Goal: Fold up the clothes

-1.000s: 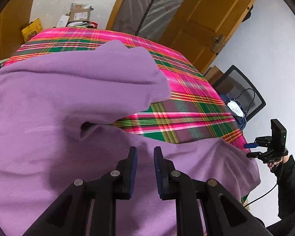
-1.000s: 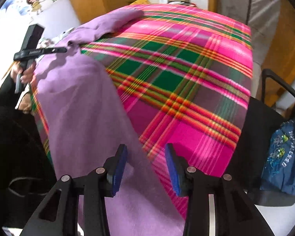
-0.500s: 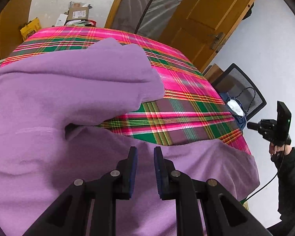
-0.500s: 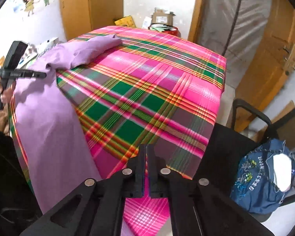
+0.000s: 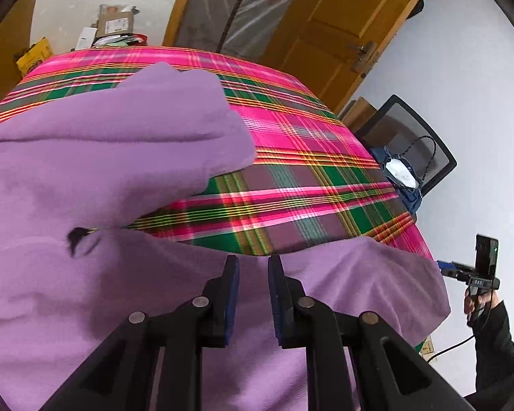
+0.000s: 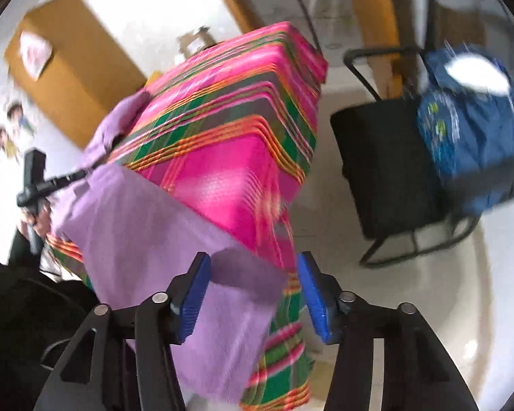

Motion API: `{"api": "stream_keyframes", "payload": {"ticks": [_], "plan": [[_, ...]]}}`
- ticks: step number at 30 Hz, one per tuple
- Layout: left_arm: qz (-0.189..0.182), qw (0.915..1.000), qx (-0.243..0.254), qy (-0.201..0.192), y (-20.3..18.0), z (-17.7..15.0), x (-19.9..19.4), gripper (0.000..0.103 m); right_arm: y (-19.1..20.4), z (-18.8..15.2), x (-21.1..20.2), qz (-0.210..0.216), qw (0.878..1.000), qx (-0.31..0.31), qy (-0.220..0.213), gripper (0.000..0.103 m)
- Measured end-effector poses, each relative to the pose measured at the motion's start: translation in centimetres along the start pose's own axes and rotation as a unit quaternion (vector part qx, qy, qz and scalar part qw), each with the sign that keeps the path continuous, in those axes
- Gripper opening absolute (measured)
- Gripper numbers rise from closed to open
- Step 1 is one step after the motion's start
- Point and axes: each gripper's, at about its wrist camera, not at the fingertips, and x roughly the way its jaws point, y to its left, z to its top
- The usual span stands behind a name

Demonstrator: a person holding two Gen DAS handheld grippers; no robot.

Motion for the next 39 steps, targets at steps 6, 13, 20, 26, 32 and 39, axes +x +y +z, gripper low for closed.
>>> {"api": "stream_keyframes", "payload": {"ticks": [6,13,20,26,32,39], "plan": [[0.001,1.0,0.003,0.008,-0.8,-0.3,0.5,0.017,-2.5,-2.0,1.4,0.118,0.989,0.092,-0.006,0.06],[0.009,0.9999,-0.001,0.005,-0.7,-0.2,0.0,0.017,-1.1,-1.5,0.2,0.14,0.987,0.066,-0.038,0.015],[0.009,0.9999,-0.005,0.001,-0.6,0.1,0.0,0.017,1.0,2.3,-2.1,0.084,0.993,0.015,-0.087,0.009],[0.01,0.9999,-0.006,0.002,-0.7,0.0,0.3,0.017,0.4,8.5,-1.0,0.055,0.996,-0.017,-0.071,0.01],[0.013,0.9999,-0.007,-0.003,-0.5,-0.5,0.0,0.017,-1.5,10.7,3.2,0.016,1.0,0.013,0.008,0.016],[0.014,0.9999,0.0,0.005,-0.5,-0.6,0.4,0.017,-6.2,3.0,1.3,0.029,0.988,0.152,-0.016,0.041]]}}
